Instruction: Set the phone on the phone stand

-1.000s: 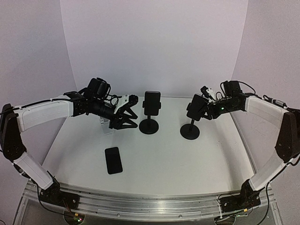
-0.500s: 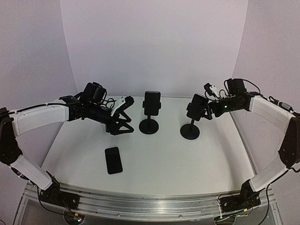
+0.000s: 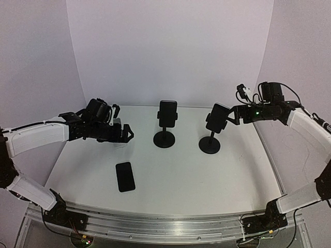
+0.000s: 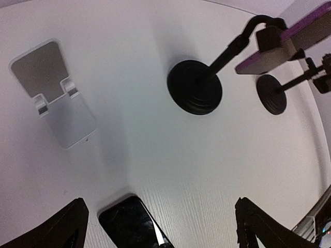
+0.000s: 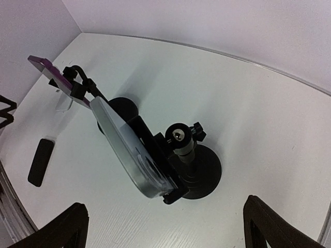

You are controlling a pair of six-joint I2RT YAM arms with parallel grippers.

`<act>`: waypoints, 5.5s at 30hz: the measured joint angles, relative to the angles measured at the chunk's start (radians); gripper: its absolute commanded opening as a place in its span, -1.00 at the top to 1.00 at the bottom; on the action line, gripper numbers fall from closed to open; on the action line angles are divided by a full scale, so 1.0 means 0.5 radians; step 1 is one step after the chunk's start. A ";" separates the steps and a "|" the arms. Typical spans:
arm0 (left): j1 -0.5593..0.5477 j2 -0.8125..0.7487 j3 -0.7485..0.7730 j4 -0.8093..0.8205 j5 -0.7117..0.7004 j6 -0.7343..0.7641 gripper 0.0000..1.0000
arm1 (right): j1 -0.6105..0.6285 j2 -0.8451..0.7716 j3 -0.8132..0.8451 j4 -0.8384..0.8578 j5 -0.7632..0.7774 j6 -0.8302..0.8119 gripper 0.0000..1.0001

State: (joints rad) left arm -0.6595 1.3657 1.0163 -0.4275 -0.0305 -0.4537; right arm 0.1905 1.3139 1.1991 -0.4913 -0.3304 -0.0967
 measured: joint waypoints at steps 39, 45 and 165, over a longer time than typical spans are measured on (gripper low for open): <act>-0.329 0.697 -0.100 -0.428 -0.060 -1.130 -0.99 | 0.000 -0.494 -0.272 -0.734 0.549 0.704 -0.97; -0.329 0.701 -0.112 -0.409 -0.093 -1.080 -0.74 | 0.000 -0.492 -0.272 -0.734 0.551 0.688 -0.97; 0.520 0.474 -0.348 -0.019 0.838 -0.298 -0.47 | 2.270 2.289 1.661 -0.950 2.031 1.940 -0.97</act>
State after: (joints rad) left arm -0.3992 1.6027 0.8425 -0.4370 0.3885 -0.6029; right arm 1.3254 2.4586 2.0296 -0.9661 0.6849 0.8733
